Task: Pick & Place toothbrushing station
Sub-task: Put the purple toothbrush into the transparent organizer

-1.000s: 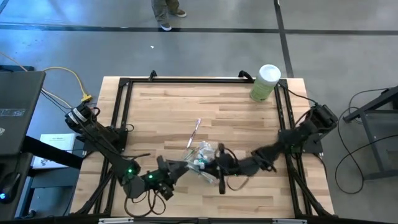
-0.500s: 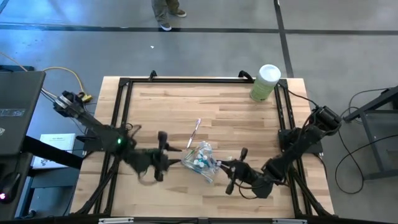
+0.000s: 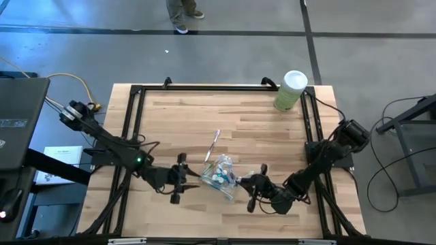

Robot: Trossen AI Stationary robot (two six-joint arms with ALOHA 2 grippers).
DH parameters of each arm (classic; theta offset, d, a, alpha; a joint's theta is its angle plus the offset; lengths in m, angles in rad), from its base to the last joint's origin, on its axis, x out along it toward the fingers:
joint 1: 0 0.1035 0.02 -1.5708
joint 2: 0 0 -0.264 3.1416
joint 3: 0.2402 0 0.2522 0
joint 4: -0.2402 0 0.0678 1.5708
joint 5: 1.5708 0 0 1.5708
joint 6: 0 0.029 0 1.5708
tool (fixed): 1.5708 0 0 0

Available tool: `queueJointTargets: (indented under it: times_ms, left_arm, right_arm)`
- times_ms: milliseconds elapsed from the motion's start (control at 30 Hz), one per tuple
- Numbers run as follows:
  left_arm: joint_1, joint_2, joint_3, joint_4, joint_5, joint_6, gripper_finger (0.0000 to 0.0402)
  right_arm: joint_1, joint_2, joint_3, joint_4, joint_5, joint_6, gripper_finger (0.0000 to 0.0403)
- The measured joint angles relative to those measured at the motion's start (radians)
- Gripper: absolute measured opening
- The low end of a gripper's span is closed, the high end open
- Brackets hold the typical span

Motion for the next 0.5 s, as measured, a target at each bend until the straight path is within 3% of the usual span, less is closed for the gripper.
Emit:
queueJointTargets:
  times_ms: [267,500]
  left_arm:
    - [-0.037,0.159,-0.026,0.229,-0.006,-0.006,0.0165]
    - [-0.036,0.369,-0.026,0.449,-0.013,0.011,0.0165]
  right_arm:
    - [-0.01,0.068,0.001,0.007,-0.031,0.016,0.001]
    - [-0.03,0.068,0.0,-0.091,-0.07,0.112,0.0082]
